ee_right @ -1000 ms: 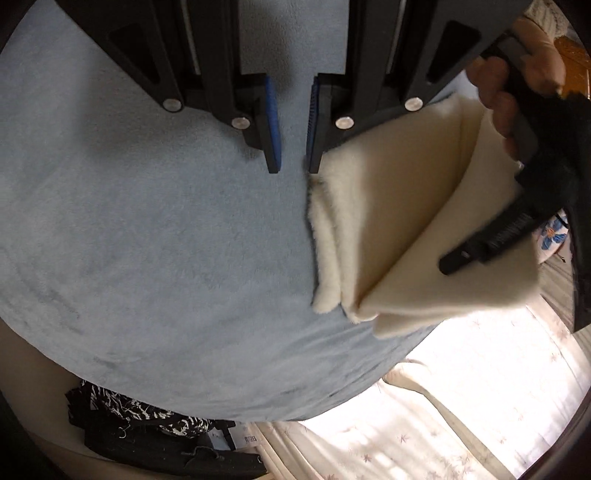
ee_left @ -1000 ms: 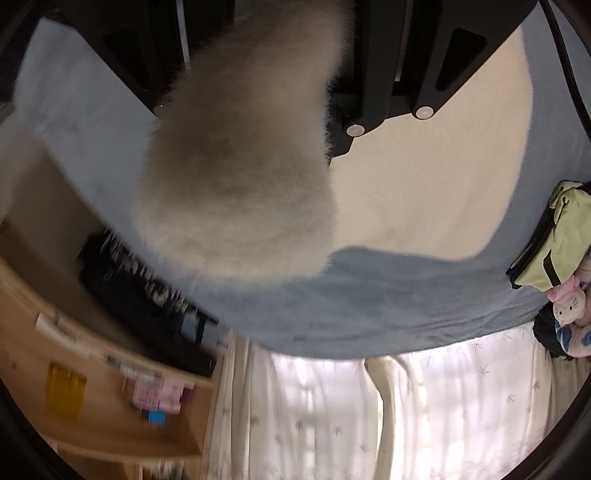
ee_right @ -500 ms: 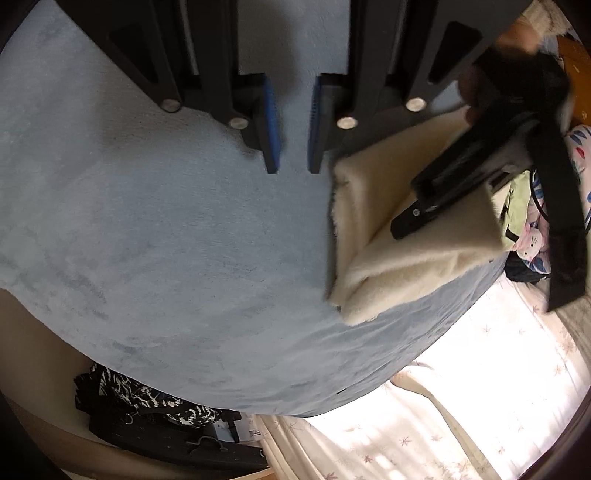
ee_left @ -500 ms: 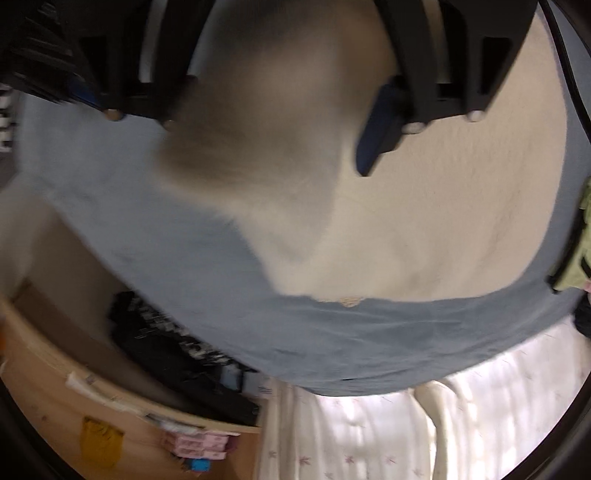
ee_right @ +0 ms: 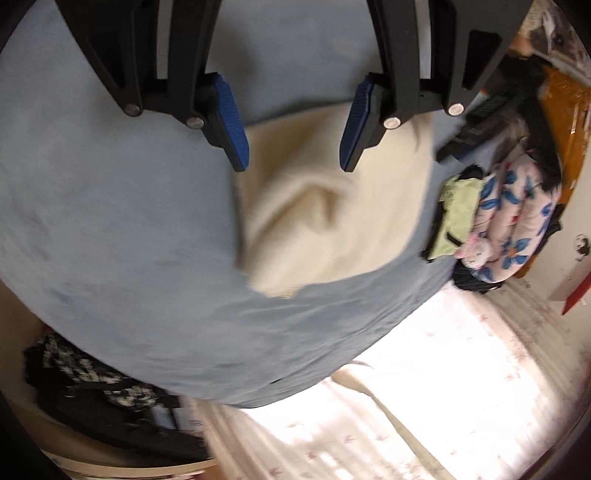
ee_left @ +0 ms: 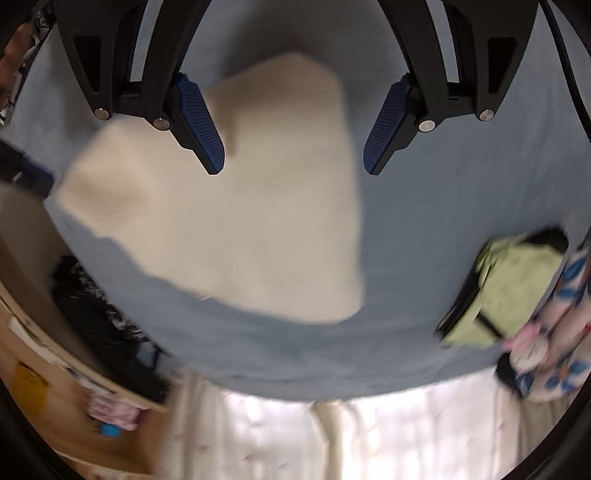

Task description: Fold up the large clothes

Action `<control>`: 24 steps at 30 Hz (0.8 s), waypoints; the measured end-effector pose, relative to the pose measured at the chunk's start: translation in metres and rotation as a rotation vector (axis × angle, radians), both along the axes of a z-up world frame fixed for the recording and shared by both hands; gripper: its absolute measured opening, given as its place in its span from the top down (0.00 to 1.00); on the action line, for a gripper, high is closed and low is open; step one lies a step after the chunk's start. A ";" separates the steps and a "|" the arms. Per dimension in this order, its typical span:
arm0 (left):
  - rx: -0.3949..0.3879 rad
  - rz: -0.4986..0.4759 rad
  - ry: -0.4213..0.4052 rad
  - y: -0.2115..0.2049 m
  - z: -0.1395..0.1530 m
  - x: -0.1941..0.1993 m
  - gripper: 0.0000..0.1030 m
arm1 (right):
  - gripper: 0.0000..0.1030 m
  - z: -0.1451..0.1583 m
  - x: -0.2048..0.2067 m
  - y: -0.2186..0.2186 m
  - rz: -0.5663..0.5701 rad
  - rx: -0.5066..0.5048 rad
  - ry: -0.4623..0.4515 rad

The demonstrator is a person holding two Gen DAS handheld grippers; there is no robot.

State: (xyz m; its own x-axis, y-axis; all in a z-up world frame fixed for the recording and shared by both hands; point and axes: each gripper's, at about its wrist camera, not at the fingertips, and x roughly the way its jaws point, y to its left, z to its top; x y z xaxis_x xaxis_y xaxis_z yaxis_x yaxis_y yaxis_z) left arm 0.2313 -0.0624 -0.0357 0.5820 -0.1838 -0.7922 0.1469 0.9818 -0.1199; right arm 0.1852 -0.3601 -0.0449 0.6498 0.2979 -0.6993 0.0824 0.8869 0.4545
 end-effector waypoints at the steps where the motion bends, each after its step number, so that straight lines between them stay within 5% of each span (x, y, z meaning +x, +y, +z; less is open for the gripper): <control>1: 0.004 0.009 0.019 0.005 -0.005 0.002 0.26 | 0.50 0.002 0.007 0.004 0.021 -0.001 -0.005; 5: 0.002 0.011 0.057 0.010 -0.017 0.008 0.26 | 0.52 -0.011 0.044 0.022 0.080 -0.035 0.082; 8: -0.007 0.006 0.068 0.004 -0.021 0.011 0.26 | 0.78 -0.029 0.057 0.031 0.102 -0.087 0.145; 14: -0.005 0.001 0.032 0.007 -0.021 0.014 0.26 | 0.81 -0.043 0.046 0.023 0.120 0.022 0.080; 17: 0.014 -0.006 0.058 0.003 -0.035 0.016 0.26 | 0.82 -0.096 0.040 -0.006 0.023 0.064 0.193; 19: 0.025 -0.024 0.078 -0.001 -0.048 0.016 0.25 | 0.83 -0.115 0.033 -0.019 0.018 0.146 0.181; 24: 0.021 -0.015 0.071 0.002 -0.048 0.012 0.25 | 0.77 -0.094 0.027 -0.009 0.021 0.070 0.162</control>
State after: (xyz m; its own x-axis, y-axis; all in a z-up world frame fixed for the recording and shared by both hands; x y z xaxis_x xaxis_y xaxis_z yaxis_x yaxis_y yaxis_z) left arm 0.2432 -0.0602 -0.0833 0.5218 -0.1752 -0.8349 0.1535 0.9820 -0.1101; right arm 0.2121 -0.3694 -0.1385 0.5231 0.3614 -0.7718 0.1418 0.8561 0.4970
